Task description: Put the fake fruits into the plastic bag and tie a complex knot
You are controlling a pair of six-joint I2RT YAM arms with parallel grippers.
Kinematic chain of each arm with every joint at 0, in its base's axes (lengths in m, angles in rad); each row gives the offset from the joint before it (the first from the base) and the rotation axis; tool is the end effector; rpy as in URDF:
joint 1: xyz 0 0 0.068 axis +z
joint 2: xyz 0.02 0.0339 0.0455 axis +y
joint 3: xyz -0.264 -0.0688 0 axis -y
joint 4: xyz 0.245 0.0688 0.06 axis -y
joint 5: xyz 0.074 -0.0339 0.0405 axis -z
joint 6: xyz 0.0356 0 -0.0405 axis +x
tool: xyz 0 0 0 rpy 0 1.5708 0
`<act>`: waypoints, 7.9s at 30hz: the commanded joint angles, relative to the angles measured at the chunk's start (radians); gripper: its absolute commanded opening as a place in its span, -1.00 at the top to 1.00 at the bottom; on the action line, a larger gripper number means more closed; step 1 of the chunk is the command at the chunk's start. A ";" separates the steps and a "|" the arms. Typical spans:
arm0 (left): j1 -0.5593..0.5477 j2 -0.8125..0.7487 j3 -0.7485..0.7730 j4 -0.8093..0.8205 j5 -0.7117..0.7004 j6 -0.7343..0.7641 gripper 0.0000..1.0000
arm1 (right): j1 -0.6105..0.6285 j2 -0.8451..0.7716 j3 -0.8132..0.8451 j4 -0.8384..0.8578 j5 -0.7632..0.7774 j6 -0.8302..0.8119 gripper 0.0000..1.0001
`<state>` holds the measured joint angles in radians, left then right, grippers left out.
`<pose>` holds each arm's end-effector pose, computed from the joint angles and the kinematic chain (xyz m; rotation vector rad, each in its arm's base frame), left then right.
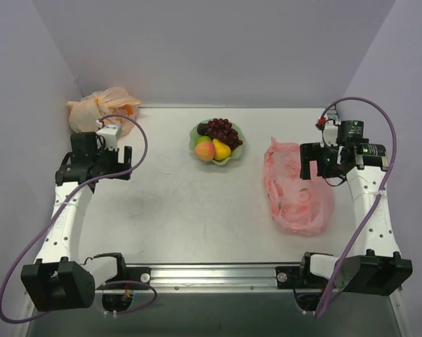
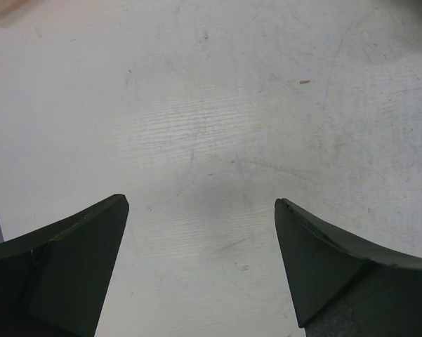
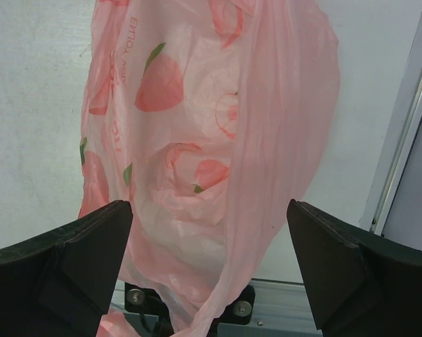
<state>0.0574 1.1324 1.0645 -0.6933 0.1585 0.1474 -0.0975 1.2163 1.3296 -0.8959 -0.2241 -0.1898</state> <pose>0.2354 0.0079 0.3205 0.1832 2.3143 -0.0817 0.2417 -0.0157 0.3717 -0.2163 2.3219 0.1207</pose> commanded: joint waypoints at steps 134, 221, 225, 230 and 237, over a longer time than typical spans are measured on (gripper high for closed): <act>-0.909 0.978 0.721 0.680 0.181 -0.437 -0.57 | -0.027 0.399 0.088 0.084 -0.399 0.055 1.00; -0.524 1.025 0.816 0.540 0.362 -0.179 0.24 | -0.033 0.443 0.083 0.080 -0.391 0.043 1.00; -0.524 0.980 0.816 0.558 0.372 -0.213 0.34 | -0.031 0.445 0.088 0.081 -0.397 0.046 1.00; -0.524 0.954 0.822 0.564 0.383 -0.236 0.63 | -0.031 0.448 0.092 0.083 -0.402 0.050 1.00; -0.524 0.932 0.831 0.566 0.395 -0.255 0.88 | -0.031 0.450 0.098 0.080 -0.402 0.050 1.00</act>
<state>-0.4683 2.1395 1.8648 -0.1562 0.5121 -0.0826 -0.1295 1.6569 1.4143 -0.7784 -0.6079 -0.1349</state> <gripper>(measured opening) 0.310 0.031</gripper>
